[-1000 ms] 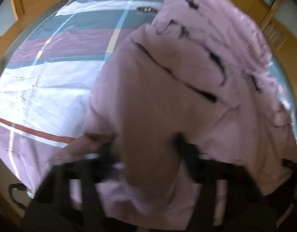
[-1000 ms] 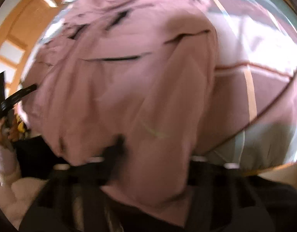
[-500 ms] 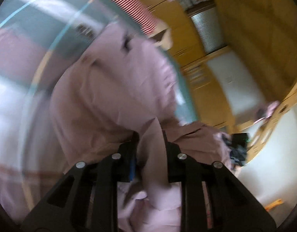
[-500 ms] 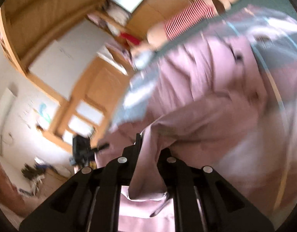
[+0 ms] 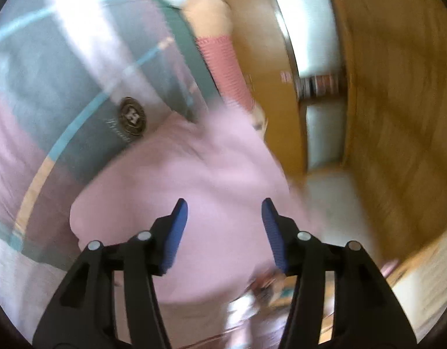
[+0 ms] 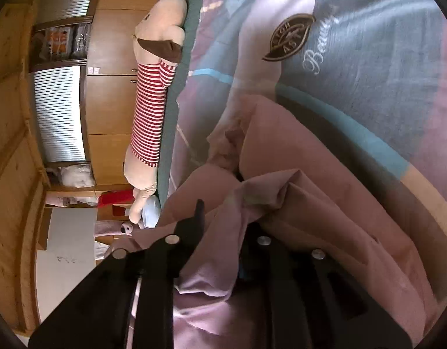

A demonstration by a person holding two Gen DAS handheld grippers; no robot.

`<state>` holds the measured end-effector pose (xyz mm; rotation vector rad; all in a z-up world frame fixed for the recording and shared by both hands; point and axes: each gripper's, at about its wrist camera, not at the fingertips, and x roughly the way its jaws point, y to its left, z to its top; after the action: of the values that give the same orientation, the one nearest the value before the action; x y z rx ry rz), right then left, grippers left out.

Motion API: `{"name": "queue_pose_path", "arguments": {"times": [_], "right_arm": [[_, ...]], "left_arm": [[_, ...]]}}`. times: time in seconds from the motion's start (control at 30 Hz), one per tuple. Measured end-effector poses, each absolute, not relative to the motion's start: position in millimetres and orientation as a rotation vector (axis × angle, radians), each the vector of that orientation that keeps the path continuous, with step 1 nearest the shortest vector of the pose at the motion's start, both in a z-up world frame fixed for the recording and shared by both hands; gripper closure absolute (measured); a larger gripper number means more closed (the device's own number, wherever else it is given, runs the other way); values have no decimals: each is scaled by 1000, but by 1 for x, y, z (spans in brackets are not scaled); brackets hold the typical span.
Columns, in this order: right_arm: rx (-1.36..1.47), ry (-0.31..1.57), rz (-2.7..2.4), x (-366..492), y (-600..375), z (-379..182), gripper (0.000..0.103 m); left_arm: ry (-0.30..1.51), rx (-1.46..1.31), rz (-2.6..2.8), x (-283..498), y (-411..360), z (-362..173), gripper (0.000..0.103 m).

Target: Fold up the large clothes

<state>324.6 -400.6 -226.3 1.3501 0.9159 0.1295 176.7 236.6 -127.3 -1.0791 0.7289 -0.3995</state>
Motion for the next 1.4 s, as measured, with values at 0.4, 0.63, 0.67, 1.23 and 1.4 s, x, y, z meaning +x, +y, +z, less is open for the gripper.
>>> {"name": "queue_pose_path", "arguments": {"times": [0.4, 0.63, 0.67, 1.23, 1.4], "right_arm": [[796, 714, 142, 254, -397, -88, 1], [117, 774, 297, 225, -218, -60, 2], [38, 784, 324, 226, -186, -66, 5], [-357, 874, 41, 345, -47, -176, 19], [-274, 671, 137, 284, -62, -132, 19]], "left_arm": [[907, -369, -308, 189, 95, -123, 29], [897, -351, -155, 203, 104, -139, 20], [899, -348, -150, 204, 105, -139, 19], [917, -383, -62, 198, 136, -149, 21], [885, -334, -95, 197, 125, -147, 21]]}}
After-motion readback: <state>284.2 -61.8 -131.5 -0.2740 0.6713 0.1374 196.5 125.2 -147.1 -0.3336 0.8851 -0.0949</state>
